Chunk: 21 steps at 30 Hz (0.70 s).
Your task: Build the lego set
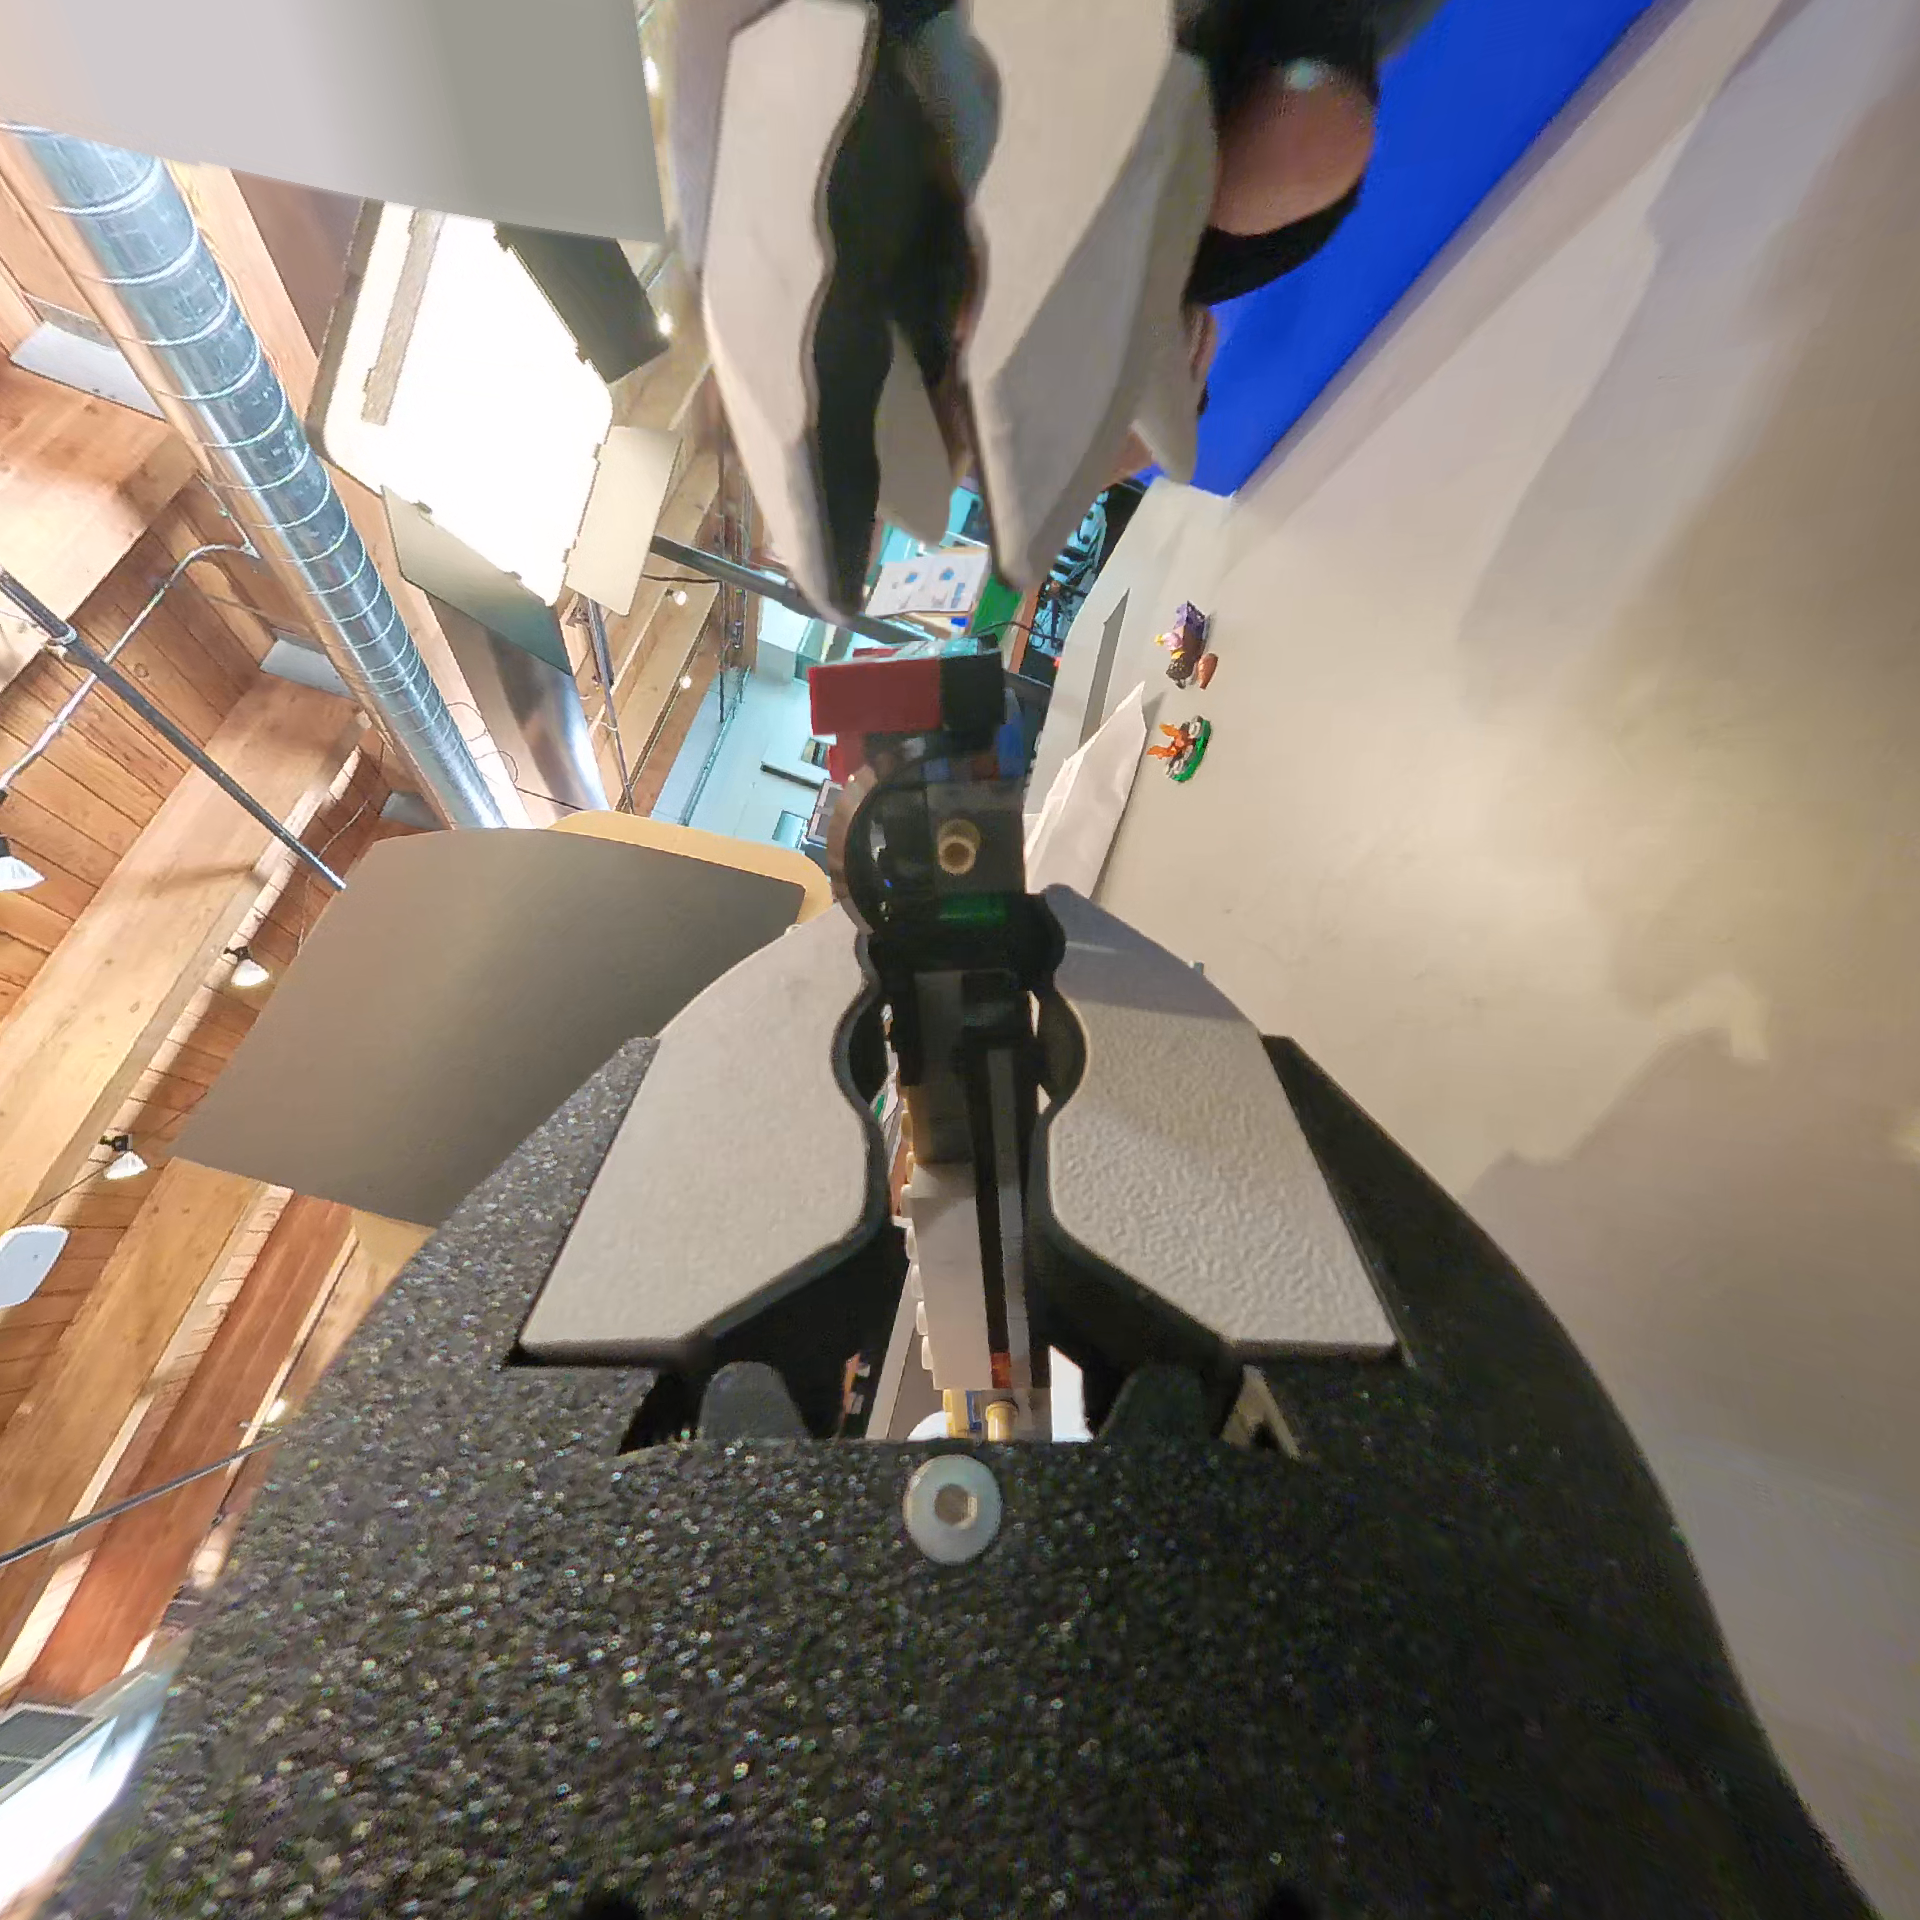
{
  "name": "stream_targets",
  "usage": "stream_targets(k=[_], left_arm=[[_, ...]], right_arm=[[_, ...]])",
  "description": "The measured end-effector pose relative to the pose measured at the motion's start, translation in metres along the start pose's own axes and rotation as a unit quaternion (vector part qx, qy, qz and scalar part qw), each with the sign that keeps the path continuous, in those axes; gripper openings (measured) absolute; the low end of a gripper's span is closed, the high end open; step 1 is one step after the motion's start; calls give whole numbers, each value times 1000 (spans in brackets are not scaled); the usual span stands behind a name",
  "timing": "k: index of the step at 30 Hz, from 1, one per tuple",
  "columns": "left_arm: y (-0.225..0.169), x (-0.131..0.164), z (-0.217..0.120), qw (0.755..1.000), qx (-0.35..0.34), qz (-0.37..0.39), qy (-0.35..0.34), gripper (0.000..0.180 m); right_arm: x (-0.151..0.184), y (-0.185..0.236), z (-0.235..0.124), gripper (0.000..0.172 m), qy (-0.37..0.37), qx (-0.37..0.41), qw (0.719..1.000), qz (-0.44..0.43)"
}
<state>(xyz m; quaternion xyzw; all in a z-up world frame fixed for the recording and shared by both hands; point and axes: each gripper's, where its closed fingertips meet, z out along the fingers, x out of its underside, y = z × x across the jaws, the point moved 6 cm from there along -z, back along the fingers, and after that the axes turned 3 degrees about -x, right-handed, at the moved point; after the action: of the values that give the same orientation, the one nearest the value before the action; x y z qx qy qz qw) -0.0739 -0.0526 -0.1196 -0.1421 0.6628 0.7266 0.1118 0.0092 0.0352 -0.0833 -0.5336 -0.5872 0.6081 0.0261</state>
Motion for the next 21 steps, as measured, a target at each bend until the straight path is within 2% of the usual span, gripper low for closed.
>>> stream_targets(k=[4, 11, 21], left_arm=[[0, 1, 1, 1000, 2, -2, 2, 24], [1, 3, 1, 1000, 7, -3, 5, 24], [-4, 3, 5, 1000, 24, -12, 1, 24]], right_arm=[[-3, 0, -3, 26, 9, 37, 999, -32], [2, 7, 7, 36, 48, 51, 996, -62], [2, 7, 12, 25, 46, 59, 995, -60]])
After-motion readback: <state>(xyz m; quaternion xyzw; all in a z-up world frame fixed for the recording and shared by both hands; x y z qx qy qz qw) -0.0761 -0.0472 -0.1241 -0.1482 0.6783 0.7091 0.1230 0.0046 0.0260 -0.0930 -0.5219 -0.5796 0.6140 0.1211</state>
